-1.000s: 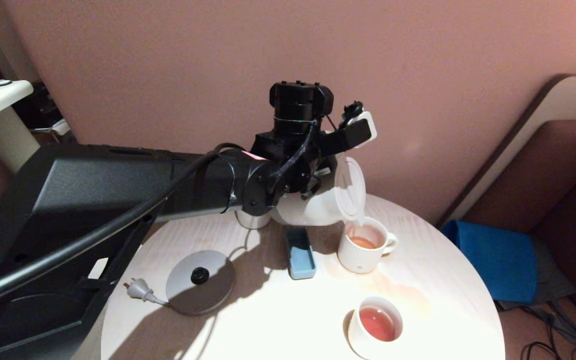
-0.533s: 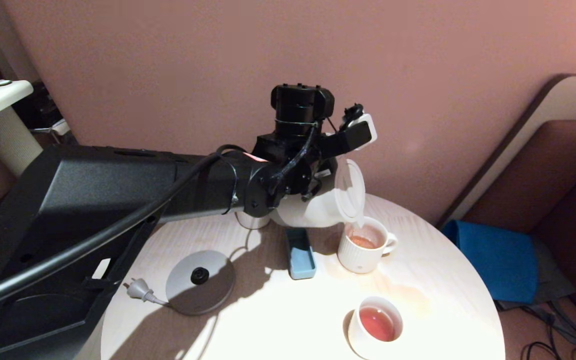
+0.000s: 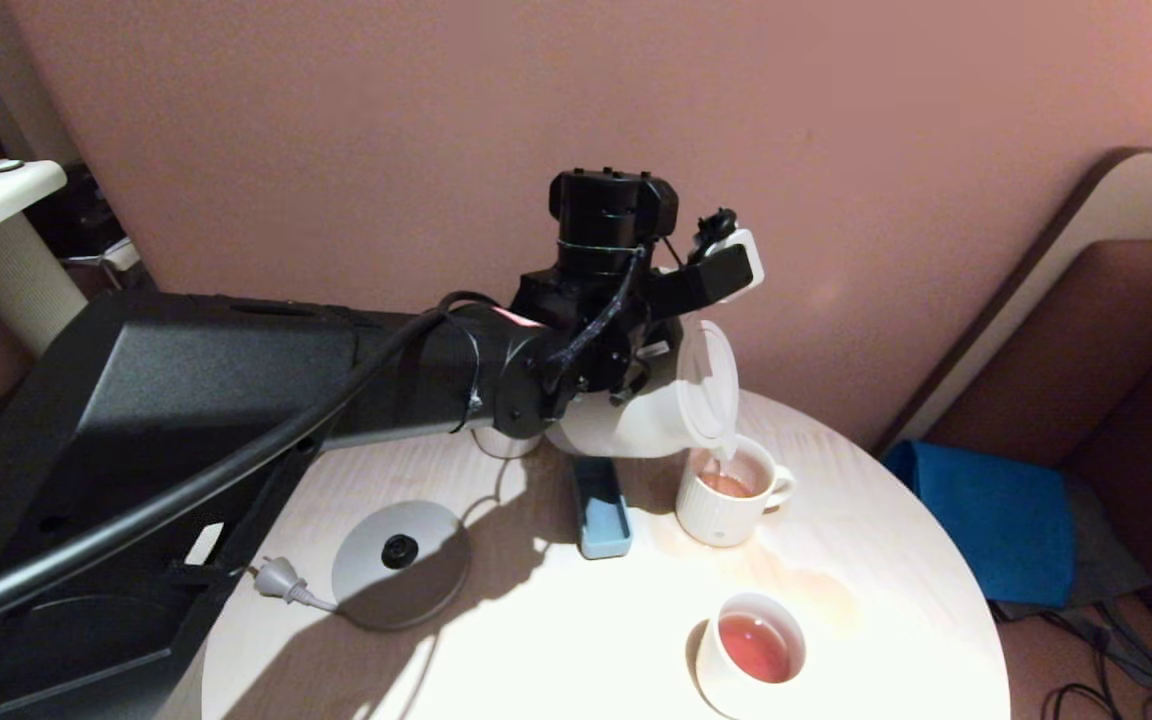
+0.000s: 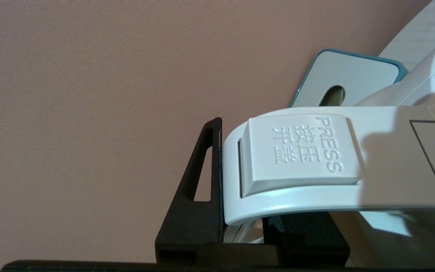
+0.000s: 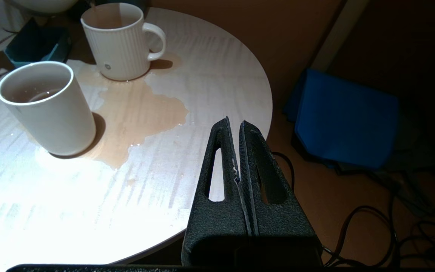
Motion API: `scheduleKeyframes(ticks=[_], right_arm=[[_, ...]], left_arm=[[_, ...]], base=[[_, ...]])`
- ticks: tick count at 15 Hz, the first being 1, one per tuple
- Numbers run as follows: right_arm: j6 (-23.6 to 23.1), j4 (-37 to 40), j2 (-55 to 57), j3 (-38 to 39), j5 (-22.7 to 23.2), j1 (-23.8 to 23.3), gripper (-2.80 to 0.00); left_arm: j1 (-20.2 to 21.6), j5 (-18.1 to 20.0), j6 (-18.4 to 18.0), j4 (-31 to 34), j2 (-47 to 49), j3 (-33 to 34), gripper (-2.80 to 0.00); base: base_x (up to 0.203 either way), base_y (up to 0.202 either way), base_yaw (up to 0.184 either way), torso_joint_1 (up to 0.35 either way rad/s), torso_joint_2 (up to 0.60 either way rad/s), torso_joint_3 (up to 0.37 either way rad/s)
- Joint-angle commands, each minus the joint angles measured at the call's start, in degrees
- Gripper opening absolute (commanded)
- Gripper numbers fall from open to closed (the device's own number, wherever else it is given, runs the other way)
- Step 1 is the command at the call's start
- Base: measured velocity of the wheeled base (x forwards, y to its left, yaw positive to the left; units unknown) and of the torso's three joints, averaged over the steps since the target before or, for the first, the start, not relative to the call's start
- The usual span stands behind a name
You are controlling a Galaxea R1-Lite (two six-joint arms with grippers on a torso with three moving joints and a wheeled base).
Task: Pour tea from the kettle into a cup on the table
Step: Pour water into the cup
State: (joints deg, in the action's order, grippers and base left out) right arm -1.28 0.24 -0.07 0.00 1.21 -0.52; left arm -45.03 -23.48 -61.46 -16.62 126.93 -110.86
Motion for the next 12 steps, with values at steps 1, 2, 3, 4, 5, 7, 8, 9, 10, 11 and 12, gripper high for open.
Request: scheduleKeyframes(ticks=[1, 2, 3, 4, 5, 7, 8, 9, 10, 11, 12], right_arm=[[-0.03, 0.02, 0.07, 0.0, 0.02, 0.0, -2.8], [-0.03, 0.02, 0.07, 0.0, 0.02, 0.0, -2.8], [-0.03, 0.02, 0.07, 0.0, 0.02, 0.03, -2.8], [-0.03, 0.02, 0.07, 0.0, 0.02, 0.0, -2.8], [-0.03, 0.02, 0.07, 0.0, 0.02, 0.0, -2.8], [-0.03, 0.02, 0.07, 0.0, 0.02, 0.0, -2.8], [-0.03, 0.02, 0.07, 0.0, 0.02, 0.0, -2.8], [-0.03, 0.02, 0.07, 0.0, 0.02, 0.0, -2.8], [-0.03, 0.02, 0.07, 0.0, 0.02, 0.0, -2.8], [-0.03, 0.02, 0.07, 0.0, 0.02, 0.0, -2.8], [-0.03, 0.02, 0.07, 0.0, 0.02, 0.0, -2.8]], left_arm=[[-0.06, -0.16, -0.33, -0.17, -0.01, 0.03, -2.8], [-0.06, -0.16, -0.33, -0.17, -0.01, 0.03, -2.8], [-0.06, -0.16, -0.33, -0.17, -0.01, -0.03, -2.8], [-0.11, -0.16, -0.33, -0.17, -0.01, 0.03, -2.8], [-0.14, -0.16, -0.33, -0.17, 0.07, -0.06, -2.8], [-0.14, -0.16, -0.33, -0.17, 0.16, 0.02, -2.8], [-0.14, -0.11, -0.1, -0.26, 0.16, 0.03, -2.8], [-0.09, -0.08, 0.26, -0.56, 0.07, 0.03, -2.8], [-0.06, -0.08, 0.78, -1.71, 0.0, 0.03, -2.8], [0.02, -0.08, 1.89, -2.18, -0.14, 0.03, -2.8], [0.03, -0.08, 3.07, -2.19, -0.27, 0.03, -2.8]], base=[[0.0, 0.0, 0.0, 0.0, 0.0, 0.0], [0.0, 0.0, 0.0, 0.0, 0.0, 0.0], [0.0, 0.0, 0.0, 0.0, 0.0, 0.0], [0.0, 0.0, 0.0, 0.0, 0.0, 0.0], [0.0, 0.0, 0.0, 0.0, 0.0, 0.0], [0.0, 0.0, 0.0, 0.0, 0.0, 0.0], [0.0, 0.0, 0.0, 0.0, 0.0, 0.0], [0.0, 0.0, 0.0, 0.0, 0.0, 0.0], [0.0, 0.0, 0.0, 0.0, 0.0, 0.0], [0.0, 0.0, 0.0, 0.0, 0.0, 0.0], [0.0, 0.0, 0.0, 0.0, 0.0, 0.0]])
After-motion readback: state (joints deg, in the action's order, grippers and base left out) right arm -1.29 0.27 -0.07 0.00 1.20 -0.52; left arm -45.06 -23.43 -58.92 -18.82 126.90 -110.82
